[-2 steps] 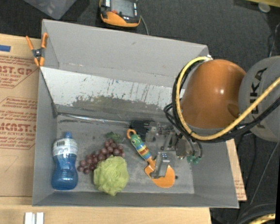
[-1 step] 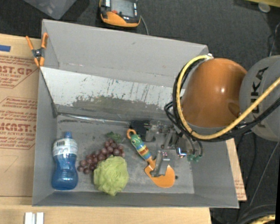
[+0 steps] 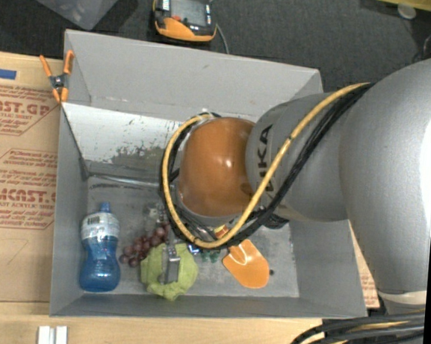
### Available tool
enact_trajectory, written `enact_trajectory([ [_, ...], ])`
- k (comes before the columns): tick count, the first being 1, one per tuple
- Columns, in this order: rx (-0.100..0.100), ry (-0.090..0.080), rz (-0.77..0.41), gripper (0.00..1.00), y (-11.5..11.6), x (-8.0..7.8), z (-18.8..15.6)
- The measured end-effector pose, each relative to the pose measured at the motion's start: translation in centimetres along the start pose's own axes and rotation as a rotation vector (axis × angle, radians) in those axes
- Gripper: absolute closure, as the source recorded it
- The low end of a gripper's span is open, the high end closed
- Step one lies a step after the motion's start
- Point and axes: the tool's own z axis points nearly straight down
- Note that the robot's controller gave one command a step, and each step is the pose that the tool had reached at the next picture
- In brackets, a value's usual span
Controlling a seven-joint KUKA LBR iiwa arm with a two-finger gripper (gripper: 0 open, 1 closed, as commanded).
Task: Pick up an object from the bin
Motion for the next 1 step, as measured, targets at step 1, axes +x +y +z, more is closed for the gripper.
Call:
enact_trajectory([
  [1,0.001,-0.008,0.035,0.00,3.82,-1.34,-2.69],
])
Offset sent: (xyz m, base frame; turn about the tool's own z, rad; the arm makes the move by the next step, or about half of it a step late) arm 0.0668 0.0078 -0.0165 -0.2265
